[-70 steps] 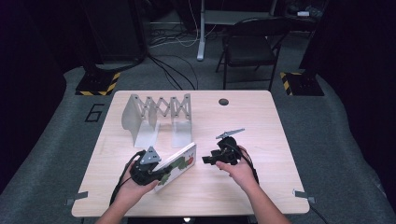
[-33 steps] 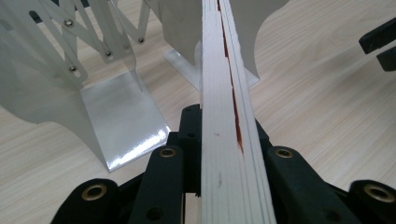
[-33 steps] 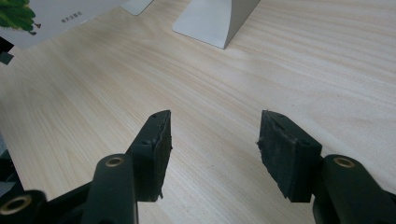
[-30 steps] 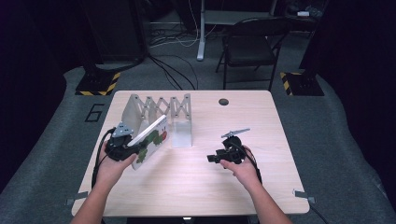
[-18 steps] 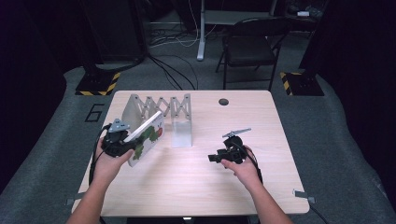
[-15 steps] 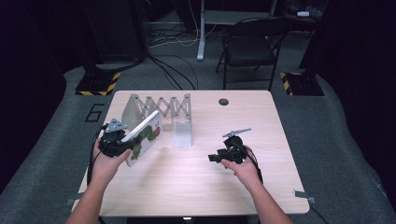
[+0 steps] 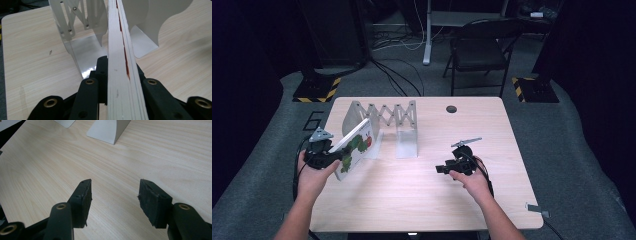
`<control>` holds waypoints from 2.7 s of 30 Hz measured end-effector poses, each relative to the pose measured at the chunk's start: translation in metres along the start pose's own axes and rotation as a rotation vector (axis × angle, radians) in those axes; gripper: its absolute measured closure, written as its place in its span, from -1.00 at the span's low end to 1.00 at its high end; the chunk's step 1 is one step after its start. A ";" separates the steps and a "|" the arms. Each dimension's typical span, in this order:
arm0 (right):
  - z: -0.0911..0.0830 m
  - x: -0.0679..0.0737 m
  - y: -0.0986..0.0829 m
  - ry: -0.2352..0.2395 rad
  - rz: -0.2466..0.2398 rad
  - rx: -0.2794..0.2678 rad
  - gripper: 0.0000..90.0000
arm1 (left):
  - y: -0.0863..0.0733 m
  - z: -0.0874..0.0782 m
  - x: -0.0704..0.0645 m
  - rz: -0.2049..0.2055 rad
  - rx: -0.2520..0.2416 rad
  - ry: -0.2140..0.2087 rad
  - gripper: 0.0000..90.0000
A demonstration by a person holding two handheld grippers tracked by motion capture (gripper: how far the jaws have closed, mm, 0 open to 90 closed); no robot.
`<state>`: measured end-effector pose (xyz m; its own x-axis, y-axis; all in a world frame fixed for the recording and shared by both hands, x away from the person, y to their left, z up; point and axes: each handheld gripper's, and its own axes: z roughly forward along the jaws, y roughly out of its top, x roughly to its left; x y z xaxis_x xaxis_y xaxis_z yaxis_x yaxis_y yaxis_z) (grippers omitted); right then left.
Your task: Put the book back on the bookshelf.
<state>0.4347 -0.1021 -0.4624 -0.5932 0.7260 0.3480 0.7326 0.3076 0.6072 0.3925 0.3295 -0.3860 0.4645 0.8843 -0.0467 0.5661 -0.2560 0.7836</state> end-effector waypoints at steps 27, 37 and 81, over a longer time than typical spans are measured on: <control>0.000 -0.003 -0.001 0.005 0.003 0.001 -0.02 | 0.018 0.030 0.012 -0.091 -0.051 0.165 0.69; -0.002 -0.004 -0.002 0.011 -0.001 -0.013 -0.02 | 0.022 0.045 0.007 -0.077 -0.050 0.198 0.69; -0.001 -0.004 -0.003 0.008 0.025 -0.010 -0.04 | 0.014 0.066 0.013 -0.111 -0.071 0.228 0.69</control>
<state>0.4352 -0.1067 -0.4648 -0.5772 0.7284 0.3691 0.7441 0.2830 0.6052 0.4522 0.3116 -0.4165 0.2325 0.9726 -0.0006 0.5524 -0.1315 0.8231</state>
